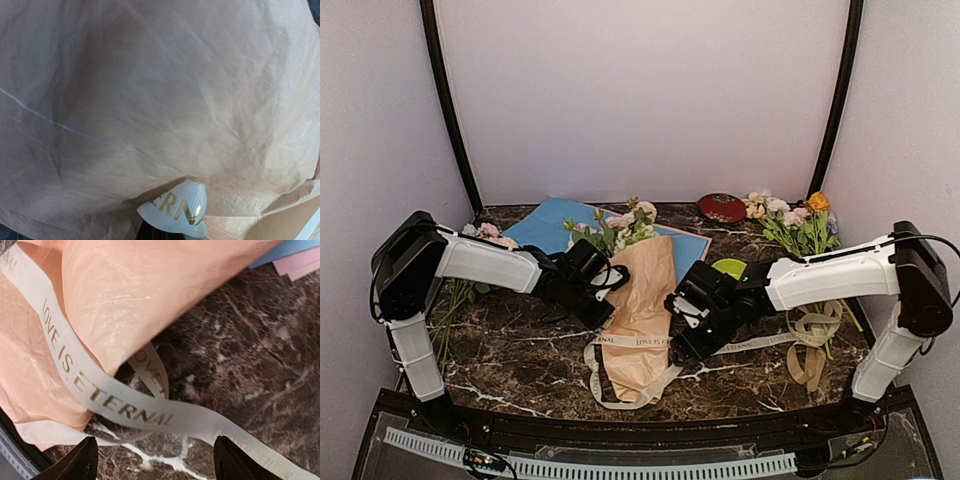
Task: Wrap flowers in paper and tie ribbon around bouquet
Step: Adjust the ribbon at the center of the board.
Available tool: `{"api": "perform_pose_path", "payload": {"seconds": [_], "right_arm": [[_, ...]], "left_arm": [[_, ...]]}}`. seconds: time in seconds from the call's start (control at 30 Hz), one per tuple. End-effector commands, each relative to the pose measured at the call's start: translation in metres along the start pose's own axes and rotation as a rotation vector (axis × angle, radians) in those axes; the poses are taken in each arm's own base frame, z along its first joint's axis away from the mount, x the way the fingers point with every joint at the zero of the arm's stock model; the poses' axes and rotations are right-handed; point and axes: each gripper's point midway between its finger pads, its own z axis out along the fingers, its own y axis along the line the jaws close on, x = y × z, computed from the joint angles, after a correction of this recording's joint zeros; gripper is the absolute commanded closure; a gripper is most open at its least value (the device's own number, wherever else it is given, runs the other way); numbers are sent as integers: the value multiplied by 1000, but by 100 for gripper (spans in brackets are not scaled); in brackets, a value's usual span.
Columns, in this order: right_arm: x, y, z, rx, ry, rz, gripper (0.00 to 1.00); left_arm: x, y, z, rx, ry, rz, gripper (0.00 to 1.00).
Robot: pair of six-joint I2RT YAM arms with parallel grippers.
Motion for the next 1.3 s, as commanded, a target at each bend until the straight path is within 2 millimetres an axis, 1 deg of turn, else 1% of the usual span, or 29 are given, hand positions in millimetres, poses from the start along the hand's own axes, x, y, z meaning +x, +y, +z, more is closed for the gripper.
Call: {"api": "perform_pose_path", "payload": {"seconds": [0.0,0.07,0.17,0.3,0.43,0.57,0.6,0.67,0.73,0.8,0.83,0.93,1.03,1.07,1.17,1.27], "right_arm": [[-30,22,15,-53,-72,-108,20],[-31,17,21,-21,-69,-112,22],[-32,14,24,-1,-64,-115,31],[-34,16,17,-15,-90,-132,33],[-44,13,9,-12,-153,-131,43],[-48,14,11,-31,-168,-129,51],[-48,15,12,-37,-167,-130,54],[-48,14,14,-39,-162,-130,65],[-46,9,14,-26,-151,-122,78],[-44,1,13,-1,-143,-102,94],[-43,-3,11,10,-144,-91,99],[-40,-21,4,62,-146,-41,100],[-40,-46,-9,149,-158,28,100],[-43,-52,-19,166,-182,54,100],[-51,-64,-38,205,-237,109,100],[-57,-70,-48,227,-270,137,100]], "left_arm": [[77,6,26,-8,257,-13,100],[76,5,26,-6,256,-12,100],[77,6,26,-7,257,-12,100],[77,6,26,-8,255,-10,100],[77,6,27,-7,257,-11,100],[77,5,28,-5,259,-10,100],[77,5,28,-4,258,-10,100],[77,5,28,-2,258,-10,100],[78,5,28,-3,260,-10,100],[78,5,28,-2,259,-10,100],[78,5,28,-4,260,-10,100],[78,6,28,-8,260,-9,100],[76,8,27,-19,259,-9,100],[75,8,25,-23,257,-8,100],[63,14,11,-57,220,-5,100],[48,18,-7,-63,167,-17,100]]}}
